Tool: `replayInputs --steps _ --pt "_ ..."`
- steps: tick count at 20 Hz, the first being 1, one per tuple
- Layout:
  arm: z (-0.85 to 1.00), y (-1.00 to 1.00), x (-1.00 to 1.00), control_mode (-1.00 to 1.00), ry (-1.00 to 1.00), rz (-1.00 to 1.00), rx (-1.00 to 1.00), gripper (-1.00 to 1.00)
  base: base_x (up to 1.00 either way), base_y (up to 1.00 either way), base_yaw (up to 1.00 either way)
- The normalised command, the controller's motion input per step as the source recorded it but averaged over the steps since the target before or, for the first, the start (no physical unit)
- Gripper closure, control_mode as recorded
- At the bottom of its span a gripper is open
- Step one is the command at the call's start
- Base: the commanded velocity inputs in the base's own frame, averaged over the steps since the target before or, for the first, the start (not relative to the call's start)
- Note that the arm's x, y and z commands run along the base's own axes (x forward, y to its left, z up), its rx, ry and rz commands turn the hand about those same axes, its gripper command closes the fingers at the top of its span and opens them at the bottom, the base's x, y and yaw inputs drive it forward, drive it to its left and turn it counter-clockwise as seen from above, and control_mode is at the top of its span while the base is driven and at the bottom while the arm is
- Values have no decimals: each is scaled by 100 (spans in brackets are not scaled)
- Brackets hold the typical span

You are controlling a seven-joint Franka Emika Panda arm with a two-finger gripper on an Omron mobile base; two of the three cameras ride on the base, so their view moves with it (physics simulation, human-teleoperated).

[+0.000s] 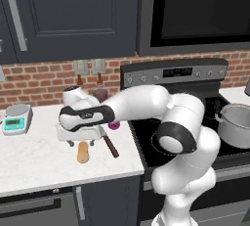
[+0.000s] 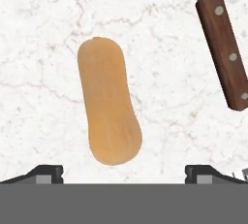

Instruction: Put the squash and onion in the pot. Retrieve the spatula and lightly stir the vegetables in the pot.

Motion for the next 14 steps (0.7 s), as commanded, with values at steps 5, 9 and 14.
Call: replayInputs --steps 5,9,14 --pt "-16 -24 30 -100 0 -2 0 -100 0 0 0" --pt "-28 -5 26 -100 0 0 0 -100 0 0 0" --pt "-35 0 6 -100 0 0 0 -100 0 0 0"
